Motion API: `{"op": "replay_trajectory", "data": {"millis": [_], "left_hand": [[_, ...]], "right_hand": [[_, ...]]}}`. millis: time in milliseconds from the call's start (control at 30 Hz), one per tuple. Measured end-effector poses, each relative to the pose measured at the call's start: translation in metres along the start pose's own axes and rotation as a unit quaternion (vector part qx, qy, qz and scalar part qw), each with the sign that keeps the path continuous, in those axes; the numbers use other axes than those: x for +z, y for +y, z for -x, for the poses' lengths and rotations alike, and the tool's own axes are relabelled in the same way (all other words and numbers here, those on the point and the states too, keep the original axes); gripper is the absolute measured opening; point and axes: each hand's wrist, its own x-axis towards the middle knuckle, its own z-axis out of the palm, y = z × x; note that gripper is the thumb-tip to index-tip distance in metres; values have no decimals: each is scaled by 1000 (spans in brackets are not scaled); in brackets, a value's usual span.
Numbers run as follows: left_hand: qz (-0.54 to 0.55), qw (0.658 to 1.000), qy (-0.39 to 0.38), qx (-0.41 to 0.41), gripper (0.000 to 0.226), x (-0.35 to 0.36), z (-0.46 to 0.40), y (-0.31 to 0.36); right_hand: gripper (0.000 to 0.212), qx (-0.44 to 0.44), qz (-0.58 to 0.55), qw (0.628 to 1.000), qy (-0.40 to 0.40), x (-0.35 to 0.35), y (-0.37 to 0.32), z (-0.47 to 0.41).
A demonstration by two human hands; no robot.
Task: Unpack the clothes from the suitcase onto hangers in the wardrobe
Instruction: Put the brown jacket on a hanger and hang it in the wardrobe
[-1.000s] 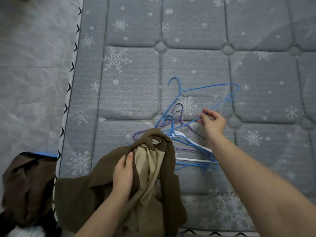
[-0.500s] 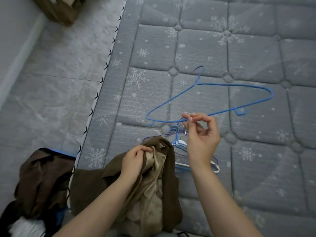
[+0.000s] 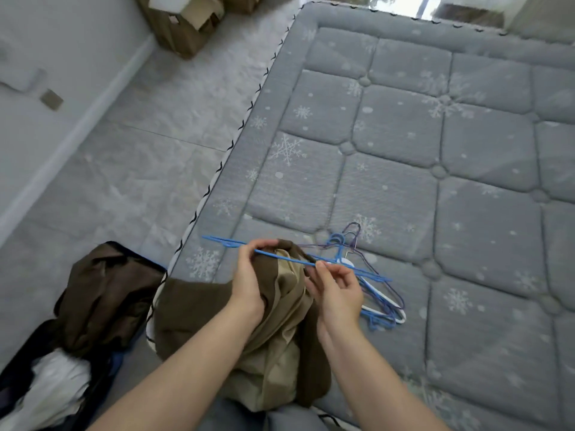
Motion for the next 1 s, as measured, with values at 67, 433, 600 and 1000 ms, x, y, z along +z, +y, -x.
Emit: {"op": "replay_trajectory", "data": {"millis": [67,433,600,1000], "left_hand": [[-135,988,18,68,36,-8,3,5],[-494,796,-251,244,35,-66,48,93],[-556,710,-315,296,32,-86,72,128],[-537,798,-126,243,36,-129,39,166]], "right_hand": [[21,38,44,998,-4,-3,-2,6],[46,65,399,913,50,-38,28,30],[48,115,358,923,-82,-14,28,53],[19,-110,254,940,-201,22,12,115]]}}
